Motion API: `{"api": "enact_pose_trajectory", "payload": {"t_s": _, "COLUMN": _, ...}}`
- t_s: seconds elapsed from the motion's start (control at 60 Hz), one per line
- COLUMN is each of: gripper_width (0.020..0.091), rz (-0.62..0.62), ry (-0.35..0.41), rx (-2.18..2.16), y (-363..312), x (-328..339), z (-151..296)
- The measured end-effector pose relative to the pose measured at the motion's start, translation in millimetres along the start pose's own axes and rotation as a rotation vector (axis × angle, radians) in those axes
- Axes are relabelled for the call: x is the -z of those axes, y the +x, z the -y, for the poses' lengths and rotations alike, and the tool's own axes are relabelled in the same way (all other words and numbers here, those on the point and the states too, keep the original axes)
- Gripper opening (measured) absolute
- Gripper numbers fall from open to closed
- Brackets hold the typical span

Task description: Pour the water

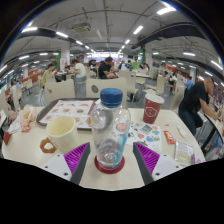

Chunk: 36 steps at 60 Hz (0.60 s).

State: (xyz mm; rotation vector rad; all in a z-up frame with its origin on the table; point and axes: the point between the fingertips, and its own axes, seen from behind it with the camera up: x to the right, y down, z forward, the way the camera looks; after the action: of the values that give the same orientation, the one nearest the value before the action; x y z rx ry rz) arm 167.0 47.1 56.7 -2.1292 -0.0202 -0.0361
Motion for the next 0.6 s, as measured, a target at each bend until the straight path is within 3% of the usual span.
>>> {"api": "enact_pose_trajectory", "payload": {"t_s": 0.267, "gripper_width": 0.0850, "rz": -0.046, "ry": -0.097, "rx": 0.013, "y": -31.6, "x": 109.7, "z": -17.3}}
{"api": "enact_pose_trajectory", "payload": {"t_s": 0.6, "gripper_width": 0.0849, "rz": -0.012, "ry": -0.121, "rx": -0.007, "y": -89.6, "x": 200.2, "z": -29.7}}
